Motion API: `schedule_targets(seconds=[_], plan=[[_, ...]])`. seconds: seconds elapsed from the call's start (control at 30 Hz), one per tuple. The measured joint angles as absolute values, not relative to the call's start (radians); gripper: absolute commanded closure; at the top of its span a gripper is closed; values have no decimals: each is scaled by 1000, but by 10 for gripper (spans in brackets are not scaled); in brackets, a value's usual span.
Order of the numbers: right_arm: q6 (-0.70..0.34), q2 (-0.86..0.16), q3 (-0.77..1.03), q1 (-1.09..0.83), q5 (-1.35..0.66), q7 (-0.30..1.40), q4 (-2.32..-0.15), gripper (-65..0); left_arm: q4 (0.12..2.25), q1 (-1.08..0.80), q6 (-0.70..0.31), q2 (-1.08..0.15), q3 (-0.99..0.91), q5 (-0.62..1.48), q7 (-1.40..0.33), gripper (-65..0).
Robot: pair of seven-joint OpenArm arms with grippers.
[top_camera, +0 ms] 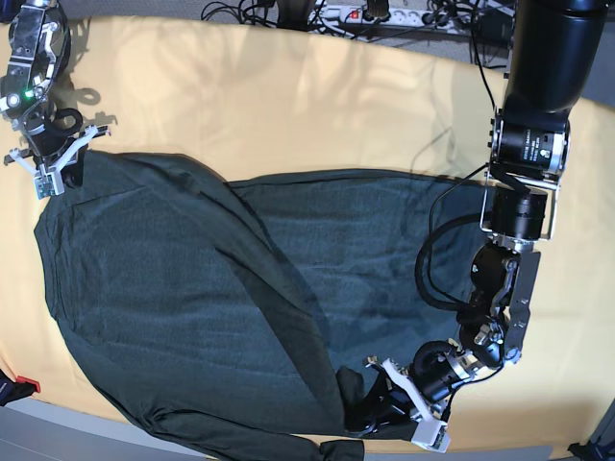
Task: Fold the T-shirt properly
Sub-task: 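Carry the held sleeve with the left gripper across the shirt body toward the hem, then lay the sleeve on the shirt and open the left gripper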
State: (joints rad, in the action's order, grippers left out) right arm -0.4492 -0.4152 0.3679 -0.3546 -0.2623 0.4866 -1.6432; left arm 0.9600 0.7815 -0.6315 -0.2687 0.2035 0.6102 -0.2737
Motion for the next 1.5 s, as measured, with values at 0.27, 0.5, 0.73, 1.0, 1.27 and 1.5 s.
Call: schedule_targets(seconds=[0.27,0.5,0.73,1.0,1.27,1.5], plan=[[-449,-415,368,-355,-262,487,-1643,0,955,781,-526,-268,204,548,-260,0],[-449,-415,368,-355,-262,487,-1643,0,955,781,-311,-268,204,484,-235,0],[-449,-415,368,-355,-262,487,-1643,0,955,781,-209,-269,204,444,-234,0],[-449,-415,368,-355,-262,487,-1643,0,951,776,-213,-268,204,333,-234,0],[-449,-415,368,-355,-262,487,-1643,0,903,734,-330,-268,204,342,-220,-237],[-436,-421,368,-355,-262,487,-1643,-177,907,811,-345,-303,204,447,-256,-414]])
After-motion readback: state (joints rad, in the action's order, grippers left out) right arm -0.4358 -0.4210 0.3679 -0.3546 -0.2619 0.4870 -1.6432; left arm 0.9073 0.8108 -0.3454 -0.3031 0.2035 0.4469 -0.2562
